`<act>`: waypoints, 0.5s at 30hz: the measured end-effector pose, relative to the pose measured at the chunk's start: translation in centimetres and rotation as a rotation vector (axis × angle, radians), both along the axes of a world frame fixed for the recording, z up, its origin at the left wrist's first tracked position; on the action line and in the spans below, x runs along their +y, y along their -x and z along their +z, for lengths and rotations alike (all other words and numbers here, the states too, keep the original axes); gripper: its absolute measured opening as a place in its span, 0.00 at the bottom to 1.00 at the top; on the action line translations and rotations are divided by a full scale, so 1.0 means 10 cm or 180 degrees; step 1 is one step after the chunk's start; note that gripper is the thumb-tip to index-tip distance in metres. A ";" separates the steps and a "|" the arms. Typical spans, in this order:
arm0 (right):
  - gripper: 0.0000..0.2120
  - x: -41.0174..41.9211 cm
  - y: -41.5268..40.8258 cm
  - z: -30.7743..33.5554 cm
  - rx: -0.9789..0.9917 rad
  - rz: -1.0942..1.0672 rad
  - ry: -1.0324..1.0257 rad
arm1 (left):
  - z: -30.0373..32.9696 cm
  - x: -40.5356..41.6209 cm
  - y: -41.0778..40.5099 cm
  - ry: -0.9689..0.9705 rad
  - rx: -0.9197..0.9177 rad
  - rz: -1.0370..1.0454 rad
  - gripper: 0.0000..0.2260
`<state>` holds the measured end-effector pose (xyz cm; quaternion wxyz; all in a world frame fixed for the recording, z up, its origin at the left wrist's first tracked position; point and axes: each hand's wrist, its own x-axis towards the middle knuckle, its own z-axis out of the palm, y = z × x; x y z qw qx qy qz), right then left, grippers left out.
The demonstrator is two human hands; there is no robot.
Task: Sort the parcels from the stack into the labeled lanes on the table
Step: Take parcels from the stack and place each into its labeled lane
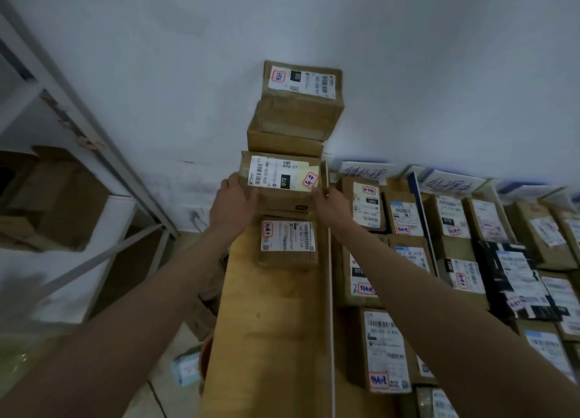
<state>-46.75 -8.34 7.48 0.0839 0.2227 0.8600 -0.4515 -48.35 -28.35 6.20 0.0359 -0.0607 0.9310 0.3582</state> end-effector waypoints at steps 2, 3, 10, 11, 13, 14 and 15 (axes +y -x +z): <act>0.17 -0.02 0.01 -0.03 -0.0017 -0.0083 0.0052 | 0.00 0.02 -0.01 -0.0184 0.0073 0.0074 0.23; 0.17 -0.03 -0.01 -0.02 0.0006 -0.0125 0.0057 | 0.02 0.03 -0.02 -0.0248 0.0116 0.0100 0.22; 0.17 -0.04 -0.58 0.17 0.0229 -0.0230 0.0446 | 0.26 0.03 -0.28 -0.1432 0.0248 0.0779 0.21; 0.17 -0.04 -0.71 0.18 0.0177 -0.0213 0.0534 | 0.28 0.01 -0.32 -0.1407 0.0223 0.0826 0.20; 0.18 -0.02 -0.97 0.18 0.0017 -0.0188 0.0686 | 0.31 -0.05 -0.38 -0.1300 0.0149 0.0775 0.19; 0.19 0.00 -1.07 0.18 -0.0072 -0.0184 0.0747 | 0.33 -0.07 -0.40 -0.1295 0.0097 0.0704 0.18; 0.20 0.02 -1.17 0.18 -0.0137 -0.0192 0.0810 | 0.36 -0.10 -0.43 -0.1308 0.0041 0.0612 0.18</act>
